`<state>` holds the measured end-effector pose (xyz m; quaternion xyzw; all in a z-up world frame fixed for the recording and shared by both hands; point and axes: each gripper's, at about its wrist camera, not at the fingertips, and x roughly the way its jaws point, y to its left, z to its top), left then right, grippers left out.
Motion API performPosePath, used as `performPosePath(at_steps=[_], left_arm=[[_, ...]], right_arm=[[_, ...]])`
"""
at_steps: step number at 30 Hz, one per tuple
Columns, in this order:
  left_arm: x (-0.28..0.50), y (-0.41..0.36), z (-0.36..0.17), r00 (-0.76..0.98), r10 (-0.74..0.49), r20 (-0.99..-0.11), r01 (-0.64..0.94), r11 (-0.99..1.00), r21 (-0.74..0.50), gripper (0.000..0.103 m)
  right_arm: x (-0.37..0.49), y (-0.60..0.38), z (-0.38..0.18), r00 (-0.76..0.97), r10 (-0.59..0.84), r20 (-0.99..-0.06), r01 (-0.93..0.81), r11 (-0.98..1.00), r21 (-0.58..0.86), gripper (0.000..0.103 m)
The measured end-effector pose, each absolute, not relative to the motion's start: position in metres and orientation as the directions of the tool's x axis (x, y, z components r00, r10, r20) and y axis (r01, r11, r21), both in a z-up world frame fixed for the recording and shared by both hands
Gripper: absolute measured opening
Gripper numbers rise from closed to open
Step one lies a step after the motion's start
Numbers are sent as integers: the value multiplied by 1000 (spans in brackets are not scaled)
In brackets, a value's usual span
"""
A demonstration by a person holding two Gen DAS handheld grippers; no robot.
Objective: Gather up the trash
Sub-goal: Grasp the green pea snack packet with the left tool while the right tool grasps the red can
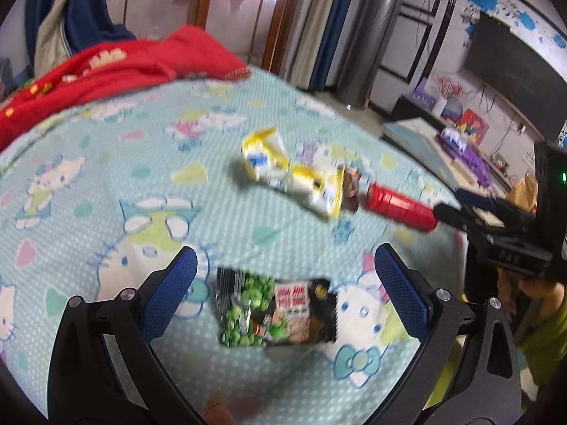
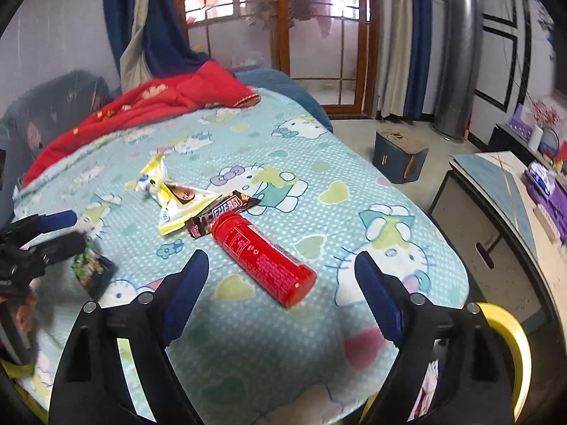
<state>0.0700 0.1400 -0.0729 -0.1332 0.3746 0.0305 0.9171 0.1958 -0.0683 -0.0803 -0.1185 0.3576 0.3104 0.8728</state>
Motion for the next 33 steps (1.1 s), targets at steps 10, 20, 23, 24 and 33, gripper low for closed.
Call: performPosePath(at_steps=[10, 20, 23, 24, 33], left_arm=[[78, 135, -93, 642, -78, -762, -150, 963, -225, 92], [82, 126, -99, 610, -45, -791, -149, 974, -171, 92], [84, 121, -98, 605, -36, -795, -145, 977, -154, 92], [84, 120, -98, 604, -34, -796, -142, 979, -149, 92], [83, 106, -100, 599, -4, -801, -103, 991, -82, 77]], right_arm=[[222, -41, -108, 488, 419, -766, -670, 742, -20, 82], [226, -36, -121, 451, 442, -776, -672, 740, 31, 55], [221, -40, -122, 458, 450, -767, -666, 745, 39, 49], [219, -43, -122, 461, 453, -763, -659, 750, 48, 47], [207, -61, -122, 482, 466, -742, -604, 790, 104, 33]])
